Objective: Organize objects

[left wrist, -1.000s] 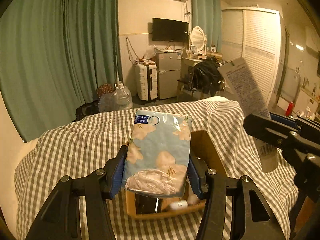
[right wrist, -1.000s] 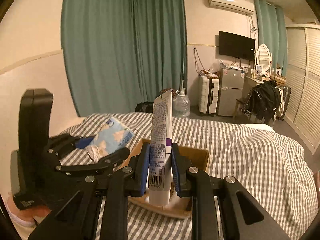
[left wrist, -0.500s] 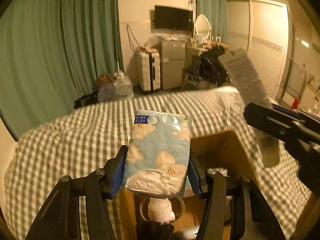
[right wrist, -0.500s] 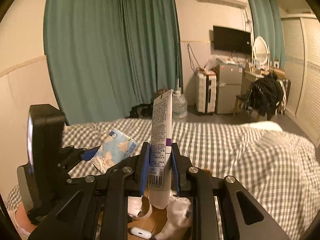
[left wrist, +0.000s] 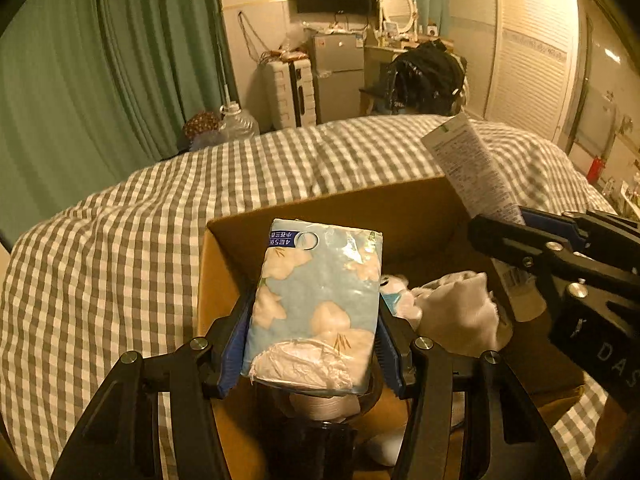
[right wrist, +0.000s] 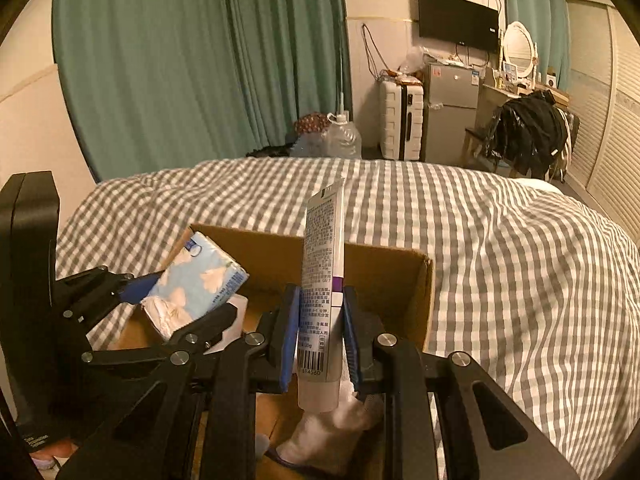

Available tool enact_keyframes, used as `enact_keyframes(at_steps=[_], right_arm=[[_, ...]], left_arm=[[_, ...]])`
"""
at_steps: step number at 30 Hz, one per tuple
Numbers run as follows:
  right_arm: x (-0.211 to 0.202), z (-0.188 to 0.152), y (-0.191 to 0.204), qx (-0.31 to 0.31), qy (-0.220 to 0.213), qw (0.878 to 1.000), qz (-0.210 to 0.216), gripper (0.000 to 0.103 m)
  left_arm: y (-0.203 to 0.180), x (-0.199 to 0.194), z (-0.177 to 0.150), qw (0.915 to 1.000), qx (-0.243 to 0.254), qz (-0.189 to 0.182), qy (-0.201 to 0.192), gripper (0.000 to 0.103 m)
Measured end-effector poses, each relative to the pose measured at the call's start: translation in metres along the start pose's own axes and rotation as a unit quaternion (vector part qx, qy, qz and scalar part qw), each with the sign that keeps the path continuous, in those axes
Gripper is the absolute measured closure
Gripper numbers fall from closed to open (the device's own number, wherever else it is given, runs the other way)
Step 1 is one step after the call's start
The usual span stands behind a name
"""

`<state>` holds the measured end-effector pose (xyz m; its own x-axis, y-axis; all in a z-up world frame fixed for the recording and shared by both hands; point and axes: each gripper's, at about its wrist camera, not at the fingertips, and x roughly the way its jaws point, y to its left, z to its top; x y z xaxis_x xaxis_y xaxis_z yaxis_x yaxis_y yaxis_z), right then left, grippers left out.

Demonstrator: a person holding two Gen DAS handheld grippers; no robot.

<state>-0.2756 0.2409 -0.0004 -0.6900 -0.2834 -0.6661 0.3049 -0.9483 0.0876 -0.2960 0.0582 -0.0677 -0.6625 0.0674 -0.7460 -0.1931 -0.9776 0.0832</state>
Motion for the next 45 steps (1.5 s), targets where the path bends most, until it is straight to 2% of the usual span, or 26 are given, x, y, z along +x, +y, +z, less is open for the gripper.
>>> enact_keyframes(at_steps=[11, 16, 17, 19, 21, 24, 26, 27, 34, 37, 39, 43, 45], right_arm=[[0.017, -0.008, -0.004, 0.005, 0.029, 1.000, -0.010, 0.083], [0.015, -0.008, -0.006, 0.013, 0.027, 1.000, -0.007, 0.083], [0.014, -0.008, -0.006, 0.013, 0.026, 1.000, -0.007, 0.082], [0.012, -0.007, -0.005, 0.014, 0.023, 1.000, -0.008, 0.073], [0.008, -0.007, -0.006, 0.018, 0.017, 1.000, -0.012, 0.057], [0.003, -0.004, -0.008, 0.026, 0.009, 1.000, -0.013, 0.056], [-0.001, -0.004, -0.010, 0.030, 0.004, 0.999, -0.015, 0.055], [-0.003, -0.003, -0.010, 0.032, 0.002, 0.999, -0.016, 0.052], [-0.042, 0.010, -0.007, 0.043, -0.042, 0.998, -0.022, 0.037], [-0.073, 0.016, -0.004, 0.048, -0.071, 0.996, -0.026, 0.030], [-0.093, 0.021, -0.002, 0.047, -0.086, 0.995, -0.030, 0.020], [-0.140, 0.028, 0.006, 0.039, -0.122, 0.991, -0.047, 0.019], [-0.166, 0.031, 0.011, 0.040, -0.139, 0.988, -0.053, 0.013]], left_arm=[[-0.003, 0.016, -0.009, 0.9997, 0.000, 0.000, 0.024, 0.047], [-0.006, 0.014, -0.009, 0.9997, 0.005, 0.002, 0.023, 0.043], [-0.007, 0.013, -0.009, 0.9997, 0.008, 0.006, 0.021, 0.039], [-0.010, 0.011, -0.009, 0.9997, 0.012, 0.012, 0.016, 0.030], [-0.013, 0.008, -0.009, 0.9997, 0.014, 0.016, 0.010, 0.026], [-0.015, 0.005, -0.008, 0.9997, 0.013, 0.019, 0.007, 0.023], [-0.016, 0.001, -0.008, 0.9997, 0.011, 0.022, 0.003, 0.014], [-0.016, -0.003, -0.007, 0.9997, 0.009, 0.023, -0.001, 0.014], [-0.011, -0.047, 0.000, 0.9990, -0.011, 0.021, -0.037, 0.008], [-0.007, -0.079, 0.006, 0.9972, -0.026, 0.028, -0.064, 0.007], [-0.004, -0.101, 0.009, 0.9955, -0.037, 0.028, -0.083, 0.005], [-0.001, -0.151, 0.015, 0.9910, -0.046, 0.037, -0.120, 0.005], [0.000, -0.174, 0.016, 0.9890, -0.047, 0.041, -0.135, 0.004]])
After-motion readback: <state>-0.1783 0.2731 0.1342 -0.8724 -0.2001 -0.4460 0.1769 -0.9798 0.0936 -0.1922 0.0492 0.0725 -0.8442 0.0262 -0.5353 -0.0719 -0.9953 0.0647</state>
